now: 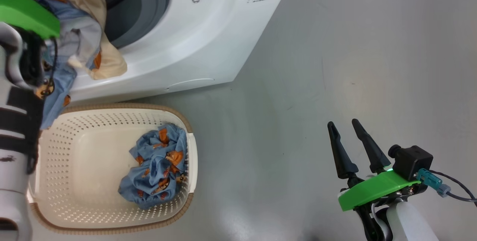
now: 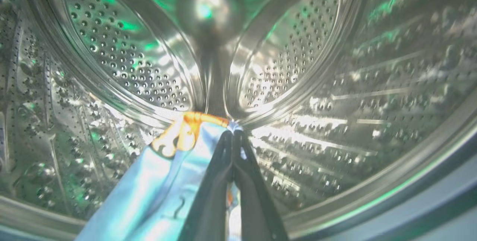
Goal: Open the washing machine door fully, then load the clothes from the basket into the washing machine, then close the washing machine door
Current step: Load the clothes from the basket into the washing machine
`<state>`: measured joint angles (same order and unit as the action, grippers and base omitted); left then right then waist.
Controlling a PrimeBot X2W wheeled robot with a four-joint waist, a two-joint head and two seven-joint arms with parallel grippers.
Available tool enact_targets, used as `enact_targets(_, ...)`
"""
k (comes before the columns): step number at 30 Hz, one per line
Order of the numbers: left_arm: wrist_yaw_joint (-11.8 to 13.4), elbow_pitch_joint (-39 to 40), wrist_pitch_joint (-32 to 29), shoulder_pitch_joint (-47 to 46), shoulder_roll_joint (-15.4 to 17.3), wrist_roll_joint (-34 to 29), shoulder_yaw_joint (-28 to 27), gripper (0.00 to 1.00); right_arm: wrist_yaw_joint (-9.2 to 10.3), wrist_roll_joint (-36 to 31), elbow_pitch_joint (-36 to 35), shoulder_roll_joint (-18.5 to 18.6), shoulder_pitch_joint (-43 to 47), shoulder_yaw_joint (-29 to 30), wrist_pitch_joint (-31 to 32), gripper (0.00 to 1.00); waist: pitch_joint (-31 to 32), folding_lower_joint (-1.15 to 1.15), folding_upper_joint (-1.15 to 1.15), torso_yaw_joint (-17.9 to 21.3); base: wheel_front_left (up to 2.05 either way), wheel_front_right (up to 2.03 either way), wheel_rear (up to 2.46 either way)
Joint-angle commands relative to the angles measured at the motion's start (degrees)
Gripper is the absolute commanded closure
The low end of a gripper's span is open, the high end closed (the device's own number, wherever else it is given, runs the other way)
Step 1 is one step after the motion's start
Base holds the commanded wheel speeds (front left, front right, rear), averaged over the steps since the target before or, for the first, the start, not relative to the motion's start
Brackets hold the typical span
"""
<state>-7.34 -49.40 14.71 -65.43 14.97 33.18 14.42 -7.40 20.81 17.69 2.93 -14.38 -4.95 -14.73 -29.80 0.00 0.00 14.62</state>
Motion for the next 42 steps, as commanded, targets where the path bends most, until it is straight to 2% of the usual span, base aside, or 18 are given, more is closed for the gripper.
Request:
enact_targets(1, -0.1, 0.5, 0.3, 0.2, 2.3, 0.1, 0.2, 0.5, -0.09, 0.4, -0.9, 0.0, 0.5, -1.4, -0.3, 0.0, 0.2, 0.0, 0.0, -0.2, 0.0, 0.0, 0.0)
enact_targets(2, -0.1, -0.4, 0.3, 0.1, 2.5, 0.2, 1.2, 0.11, -0.09, 0.4, -0.8, 0.0, 0.5, -1.4, -0.3, 0.0, 0.4, 0.0, 0.0, -0.3, 0.0, 0.0, 0.0)
enact_targets(3, -0.1, -1.5, 0.3, 0.1, 2.5, 0.6, 2.1, 0.0, -0.09, 0.4, -0.8, 0.0, 0.5, -1.4, -0.3, 0.0, 0.5, 0.0, 0.0, -0.4, 0.0, 0.0, 0.0)
enact_targets(13, -0.1, -9.0, 0.3, -0.2, 2.0, 5.7, 12.0, 0.0, -0.09, -0.2, -0.3, 0.0, 0.7, -1.3, -0.3, 0.0, 2.1, 0.0, 0.0, -1.9, 0.0, 0.0, 0.0)
enact_targets(19, -0.1, -6.9, 0.3, 1.2, 2.1, 8.0, 13.2, 0.0, -0.09, -0.7, -0.4, 0.0, 0.9, -0.8, -0.3, 0.0, 2.7, 0.0, 0.0, -2.7, 0.0, 0.0, 0.0)
enact_targets(26, -0.1, 0.9, 0.3, 7.2, 2.3, 7.1, 9.8, 0.0, -0.09, -1.5, -0.7, 0.0, 1.1, 0.4, -0.3, 0.0, 3.1, 0.0, 0.0, -4.4, 0.0, 0.0, 0.0)
enact_targets(42, -0.1, 17.8, 0.3, 24.8, 0.4, -2.0, -1.4, 0.0, -0.09, -2.1, -1.1, 1.6, 1.7, 2.4, -0.3, 0.0, 4.7, 0.0, 0.0, -8.7, 0.0, 0.0, 0.0)
